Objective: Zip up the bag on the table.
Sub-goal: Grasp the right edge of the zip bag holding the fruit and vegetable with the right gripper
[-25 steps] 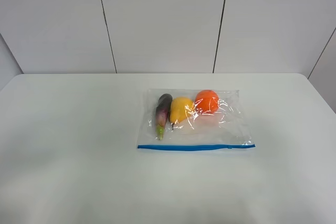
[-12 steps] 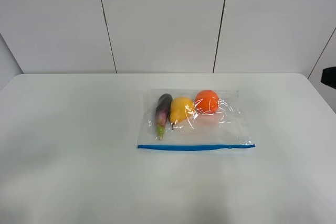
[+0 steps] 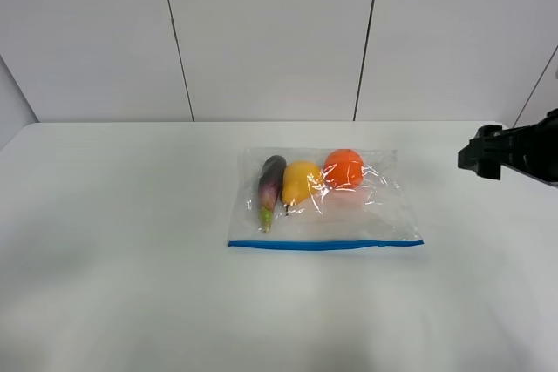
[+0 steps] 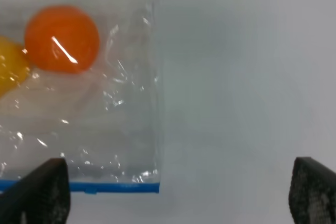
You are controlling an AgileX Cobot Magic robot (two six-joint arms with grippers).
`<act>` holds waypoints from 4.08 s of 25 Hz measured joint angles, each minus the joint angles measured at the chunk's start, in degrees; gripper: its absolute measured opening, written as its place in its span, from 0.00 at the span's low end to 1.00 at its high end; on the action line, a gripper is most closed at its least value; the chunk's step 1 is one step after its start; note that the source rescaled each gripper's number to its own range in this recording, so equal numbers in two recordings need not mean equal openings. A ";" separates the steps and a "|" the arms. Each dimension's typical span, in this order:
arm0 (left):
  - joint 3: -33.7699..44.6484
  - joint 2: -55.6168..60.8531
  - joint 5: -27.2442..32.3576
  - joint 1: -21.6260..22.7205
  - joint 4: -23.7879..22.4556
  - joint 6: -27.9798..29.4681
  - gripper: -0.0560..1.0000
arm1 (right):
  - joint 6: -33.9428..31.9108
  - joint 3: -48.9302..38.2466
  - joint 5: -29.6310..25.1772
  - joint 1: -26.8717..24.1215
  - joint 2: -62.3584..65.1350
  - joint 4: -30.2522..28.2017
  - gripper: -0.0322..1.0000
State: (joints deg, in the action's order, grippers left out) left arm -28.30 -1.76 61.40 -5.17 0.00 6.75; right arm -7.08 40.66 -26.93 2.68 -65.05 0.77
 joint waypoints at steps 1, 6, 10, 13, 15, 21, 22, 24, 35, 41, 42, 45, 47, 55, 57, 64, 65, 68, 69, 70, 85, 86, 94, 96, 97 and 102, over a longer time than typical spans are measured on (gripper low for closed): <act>0.00 0.00 0.00 0.00 0.00 0.00 1.00 | -0.14 0.00 0.21 0.00 -1.38 0.12 0.99; 0.00 0.00 0.00 0.00 0.00 0.00 1.00 | -0.40 0.06 1.02 0.00 -7.38 0.79 0.99; 0.00 0.00 0.00 0.00 0.00 0.00 1.00 | -0.53 0.11 1.73 0.00 -12.52 2.82 0.99; 0.00 0.00 0.00 0.00 0.00 0.00 1.00 | -0.55 0.11 2.33 0.00 -16.97 6.67 0.97; 0.00 0.00 0.00 0.00 0.00 0.00 1.00 | -0.55 0.11 2.84 0.00 -19.94 10.01 0.95; 0.00 0.00 0.00 0.00 0.00 0.00 1.00 | 0.59 0.11 5.42 0.00 -26.89 16.95 0.94; 0.00 0.00 0.00 0.00 0.00 0.00 1.00 | 0.79 0.11 5.56 0.00 -27.60 17.57 0.94; 0.00 0.00 0.00 0.00 0.00 0.00 1.00 | 1.51 0.11 6.00 0.00 -28.59 19.13 0.94; 0.00 0.00 0.00 0.00 0.00 0.00 1.00 | 24.42 0.35 1.00 -6.59 -32.02 45.55 0.94; 0.00 0.00 0.00 0.00 0.00 0.00 1.00 | 36.74 0.35 -4.62 -13.14 -32.82 56.96 0.94; 0.00 0.00 0.00 0.00 0.00 0.00 1.00 | 37.85 0.37 -6.05 -14.22 -33.54 58.41 0.94; 0.00 0.00 0.00 0.00 0.00 0.00 1.00 | 42.35 0.41 -9.71 -16.72 -36.05 63.57 0.94; 0.00 0.00 0.00 0.00 0.00 0.00 1.00 | 45.57 0.41 -11.10 -17.43 -37.45 66.50 0.94; 0.00 0.00 0.00 0.00 0.00 0.00 1.00 | 50.15 0.47 -12.34 -17.51 -42.05 70.32 0.93; 0.00 0.00 0.00 0.00 0.00 0.00 1.00 | 51.06 0.47 -12.48 -17.51 -43.86 70.53 0.92; 0.00 0.00 0.00 0.00 0.00 0.00 1.00 | 54.97 0.56 -13.21 -17.51 -45.84 72.74 0.75; 0.00 0.00 0.00 0.00 0.00 0.00 1.00 | 54.97 0.56 -13.08 -17.51 -45.90 72.75 0.74; 0.00 0.00 0.00 0.00 0.00 0.00 1.00 | 54.97 0.61 -12.32 -17.51 -45.96 72.79 0.69; 0.00 0.00 0.00 0.00 0.00 0.00 1.00 | 54.97 0.61 -12.02 -17.51 -46.06 72.79 0.66; 0.00 0.00 0.00 0.00 0.00 0.00 1.00 | 54.97 0.61 -11.82 -17.51 -46.14 72.79 0.65; 0.00 0.00 0.00 0.00 0.00 0.00 1.00 | 56.39 0.61 -9.37 -17.51 -46.44 73.80 0.47; 0.00 0.00 0.00 0.00 0.00 0.00 1.00 | 56.68 0.61 -9.31 -17.51 -46.44 74.11 0.47; 0.00 0.00 0.00 0.00 0.00 0.00 1.00 | 58.47 0.61 -8.96 -17.35 -46.61 76.72 0.35; 0.00 0.00 0.00 0.00 0.00 0.00 1.00 | 58.66 0.61 -8.39 -16.60 -46.61 77.25 0.34; 0.00 0.00 0.00 0.00 0.00 0.00 1.00 | 58.94 0.61 -7.91 -16.03 -46.61 77.69 0.34; 0.00 0.00 0.00 0.00 0.00 0.00 1.00 | 60.06 0.61 -6.95 -13.33 -46.61 81.13 0.34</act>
State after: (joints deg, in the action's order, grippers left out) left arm -28.30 -1.76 61.40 -5.17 0.00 6.75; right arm 52.98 41.27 -33.89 -10.65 -111.66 81.90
